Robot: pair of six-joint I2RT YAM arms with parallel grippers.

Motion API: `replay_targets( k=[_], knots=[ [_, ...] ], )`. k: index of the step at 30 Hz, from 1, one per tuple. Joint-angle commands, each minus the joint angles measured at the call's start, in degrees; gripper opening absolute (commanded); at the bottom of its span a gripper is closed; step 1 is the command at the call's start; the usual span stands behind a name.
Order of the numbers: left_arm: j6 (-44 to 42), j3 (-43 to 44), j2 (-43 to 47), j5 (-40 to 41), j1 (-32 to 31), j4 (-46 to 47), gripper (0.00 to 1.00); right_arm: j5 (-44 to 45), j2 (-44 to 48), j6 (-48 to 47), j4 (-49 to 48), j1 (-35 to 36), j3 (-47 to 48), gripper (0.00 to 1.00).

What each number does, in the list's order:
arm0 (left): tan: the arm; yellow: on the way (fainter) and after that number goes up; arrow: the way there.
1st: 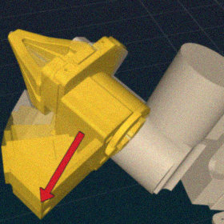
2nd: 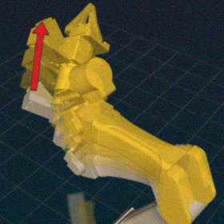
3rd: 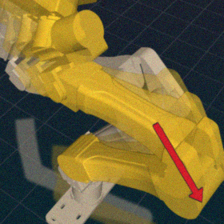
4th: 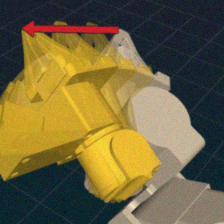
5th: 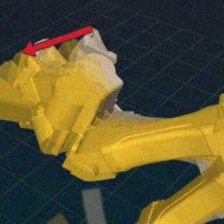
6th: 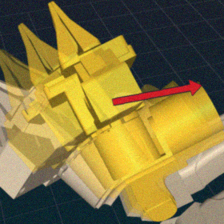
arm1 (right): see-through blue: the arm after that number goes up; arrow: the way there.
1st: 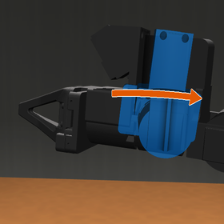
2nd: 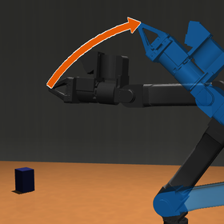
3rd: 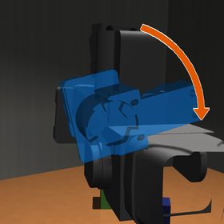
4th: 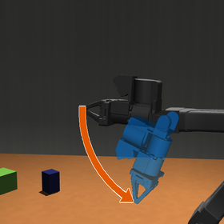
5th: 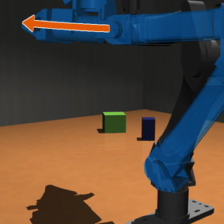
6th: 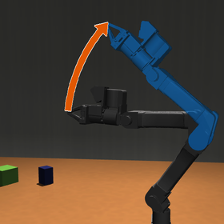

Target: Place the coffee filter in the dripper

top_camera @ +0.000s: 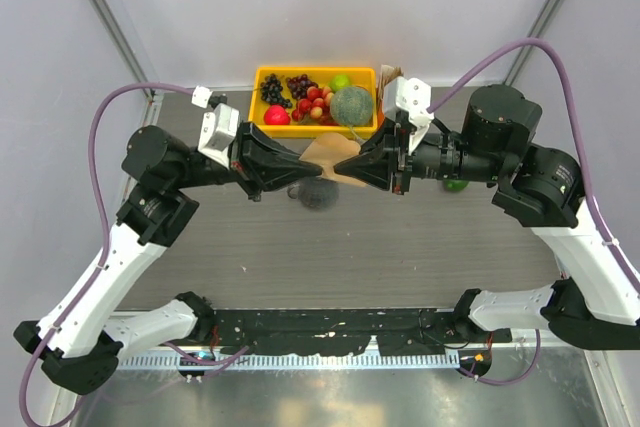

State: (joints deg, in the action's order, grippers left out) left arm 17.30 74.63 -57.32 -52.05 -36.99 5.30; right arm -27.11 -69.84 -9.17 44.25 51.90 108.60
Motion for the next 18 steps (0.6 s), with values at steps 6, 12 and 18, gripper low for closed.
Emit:
replay_targets(
  k=[6,12,18],
  knots=[
    [0.8,5.9,-1.6,-3.0,1.1,-3.9,0.61,0.5,0.7,-2.0,1.3,-0.2,0.9,0.05],
    [-1.0,11.1,-5.1,-5.3,1.0,-10.7,0.75,-1.7,-1.0,-4.5,3.8,-0.1,1.4,0.05],
    [0.0,13.2,-6.7,-5.0,0.0,-11.6,0.52,-2.0,-2.2,-5.0,4.5,-0.1,2.2,0.05]
  ],
)
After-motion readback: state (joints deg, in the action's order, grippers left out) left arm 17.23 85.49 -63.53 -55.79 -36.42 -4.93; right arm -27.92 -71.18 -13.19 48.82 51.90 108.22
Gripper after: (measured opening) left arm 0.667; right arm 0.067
